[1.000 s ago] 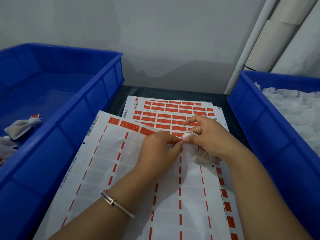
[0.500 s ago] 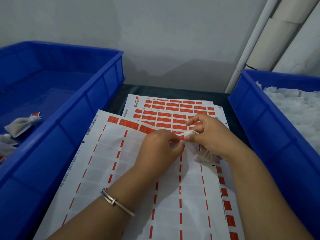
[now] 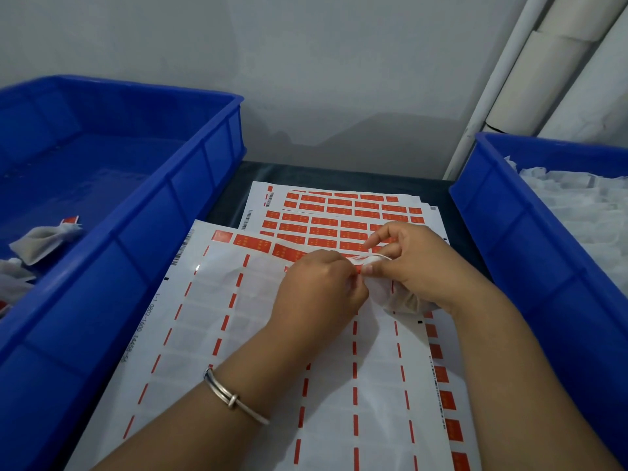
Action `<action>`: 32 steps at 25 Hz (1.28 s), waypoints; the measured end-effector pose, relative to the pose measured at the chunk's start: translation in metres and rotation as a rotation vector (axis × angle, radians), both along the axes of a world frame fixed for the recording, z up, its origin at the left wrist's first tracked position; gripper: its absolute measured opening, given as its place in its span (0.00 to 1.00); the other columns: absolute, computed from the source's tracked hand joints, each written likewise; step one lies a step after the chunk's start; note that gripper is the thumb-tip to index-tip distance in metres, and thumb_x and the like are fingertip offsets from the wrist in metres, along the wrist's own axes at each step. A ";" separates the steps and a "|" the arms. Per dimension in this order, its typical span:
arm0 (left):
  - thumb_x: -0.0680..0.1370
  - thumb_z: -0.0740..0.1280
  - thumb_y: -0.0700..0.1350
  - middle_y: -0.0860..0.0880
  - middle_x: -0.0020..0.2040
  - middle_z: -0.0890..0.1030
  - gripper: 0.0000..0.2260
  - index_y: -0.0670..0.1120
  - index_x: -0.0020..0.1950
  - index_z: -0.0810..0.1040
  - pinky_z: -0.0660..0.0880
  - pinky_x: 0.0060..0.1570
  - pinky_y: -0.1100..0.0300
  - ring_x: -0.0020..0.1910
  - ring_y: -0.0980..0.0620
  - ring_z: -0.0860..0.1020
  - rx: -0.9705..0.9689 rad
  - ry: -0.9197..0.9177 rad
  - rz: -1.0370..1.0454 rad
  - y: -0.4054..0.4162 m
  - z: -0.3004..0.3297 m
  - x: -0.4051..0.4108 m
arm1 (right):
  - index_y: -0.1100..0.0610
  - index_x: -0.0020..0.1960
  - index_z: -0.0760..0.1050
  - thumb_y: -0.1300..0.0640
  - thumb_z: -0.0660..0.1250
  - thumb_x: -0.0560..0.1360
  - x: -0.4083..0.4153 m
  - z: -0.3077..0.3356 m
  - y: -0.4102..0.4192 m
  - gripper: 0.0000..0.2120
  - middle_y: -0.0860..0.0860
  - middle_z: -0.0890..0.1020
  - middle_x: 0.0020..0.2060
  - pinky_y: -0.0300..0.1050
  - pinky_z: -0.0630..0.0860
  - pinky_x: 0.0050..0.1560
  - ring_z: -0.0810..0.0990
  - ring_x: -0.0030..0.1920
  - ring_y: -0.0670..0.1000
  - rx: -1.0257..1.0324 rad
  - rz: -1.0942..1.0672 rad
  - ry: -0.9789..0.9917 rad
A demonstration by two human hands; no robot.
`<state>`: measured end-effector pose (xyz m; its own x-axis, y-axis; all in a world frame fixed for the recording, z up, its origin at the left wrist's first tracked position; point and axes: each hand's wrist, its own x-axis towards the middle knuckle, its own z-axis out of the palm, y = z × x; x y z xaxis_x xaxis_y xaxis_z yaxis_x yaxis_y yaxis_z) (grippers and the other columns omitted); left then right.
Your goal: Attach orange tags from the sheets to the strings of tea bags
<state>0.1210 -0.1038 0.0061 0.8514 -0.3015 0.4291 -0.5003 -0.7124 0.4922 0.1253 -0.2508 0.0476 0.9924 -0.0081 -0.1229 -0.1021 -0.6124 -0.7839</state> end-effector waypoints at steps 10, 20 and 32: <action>0.74 0.69 0.50 0.53 0.45 0.83 0.09 0.48 0.51 0.83 0.60 0.40 0.78 0.35 0.61 0.71 -0.117 0.071 0.010 0.004 -0.005 0.002 | 0.41 0.50 0.69 0.57 0.74 0.70 -0.001 -0.002 0.000 0.18 0.39 0.78 0.47 0.29 0.71 0.33 0.78 0.43 0.40 0.021 -0.009 -0.002; 0.75 0.68 0.52 0.53 0.47 0.83 0.11 0.48 0.53 0.83 0.61 0.39 0.77 0.36 0.59 0.72 -0.080 0.148 -0.008 0.003 -0.005 0.005 | 0.41 0.44 0.70 0.55 0.73 0.71 -0.002 0.002 -0.001 0.14 0.34 0.78 0.36 0.28 0.69 0.34 0.78 0.38 0.36 -0.057 0.028 -0.027; 0.75 0.69 0.46 0.58 0.38 0.78 0.07 0.48 0.49 0.84 0.67 0.38 0.72 0.37 0.58 0.75 -0.226 0.334 0.038 0.009 -0.001 0.010 | 0.39 0.46 0.69 0.56 0.73 0.71 -0.001 0.001 0.001 0.16 0.34 0.74 0.40 0.27 0.66 0.32 0.74 0.40 0.37 -0.108 0.047 -0.034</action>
<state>0.1306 -0.0950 0.0051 0.9640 -0.1965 0.1789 -0.2616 -0.5829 0.7693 0.1242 -0.2499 0.0483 0.9956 0.0268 -0.0899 -0.0459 -0.6969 -0.7157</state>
